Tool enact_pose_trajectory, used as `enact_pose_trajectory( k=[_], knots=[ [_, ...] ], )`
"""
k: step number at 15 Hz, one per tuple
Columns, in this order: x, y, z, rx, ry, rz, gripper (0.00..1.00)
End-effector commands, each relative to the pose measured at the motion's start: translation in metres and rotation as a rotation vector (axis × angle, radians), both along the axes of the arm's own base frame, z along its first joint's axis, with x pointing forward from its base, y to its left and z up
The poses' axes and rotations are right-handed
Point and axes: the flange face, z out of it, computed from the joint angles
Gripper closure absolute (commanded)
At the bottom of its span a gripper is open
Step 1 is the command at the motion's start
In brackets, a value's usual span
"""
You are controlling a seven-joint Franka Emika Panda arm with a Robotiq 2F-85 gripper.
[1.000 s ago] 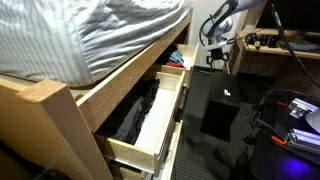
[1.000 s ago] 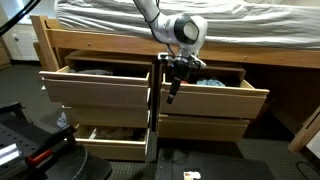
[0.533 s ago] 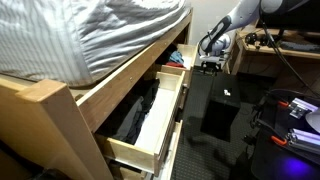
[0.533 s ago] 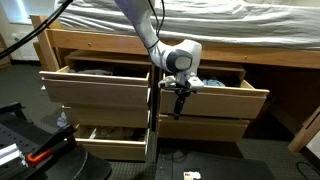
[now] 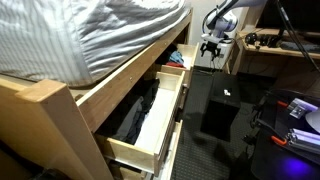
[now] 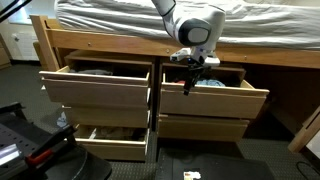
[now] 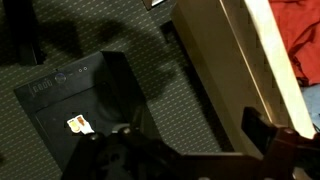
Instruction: Open fully the top left drawer, close the top right drawer then also close the top left drawer
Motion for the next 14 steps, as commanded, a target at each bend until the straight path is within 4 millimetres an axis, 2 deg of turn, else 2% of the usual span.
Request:
enact_pose_trajectory(
  k=[1,5,6,8,12,13,14],
  knots=[
    [-0.001,0.0,-0.002,-0.005,0.009,0.003,0.0],
    [-0.007,0.021,-0.031,0.122,0.112,0.185,0.0],
    [-0.006,0.016,-0.02,0.069,0.094,0.113,0.0],
    [-0.007,0.019,-0.026,0.077,0.103,0.121,0.0],
    [-0.006,0.016,-0.024,0.07,0.1,0.119,0.0],
    [-0.006,0.016,-0.029,0.067,0.103,0.12,0.0],
    [-0.005,0.018,-0.043,0.086,0.118,0.124,0.0]
  ],
)
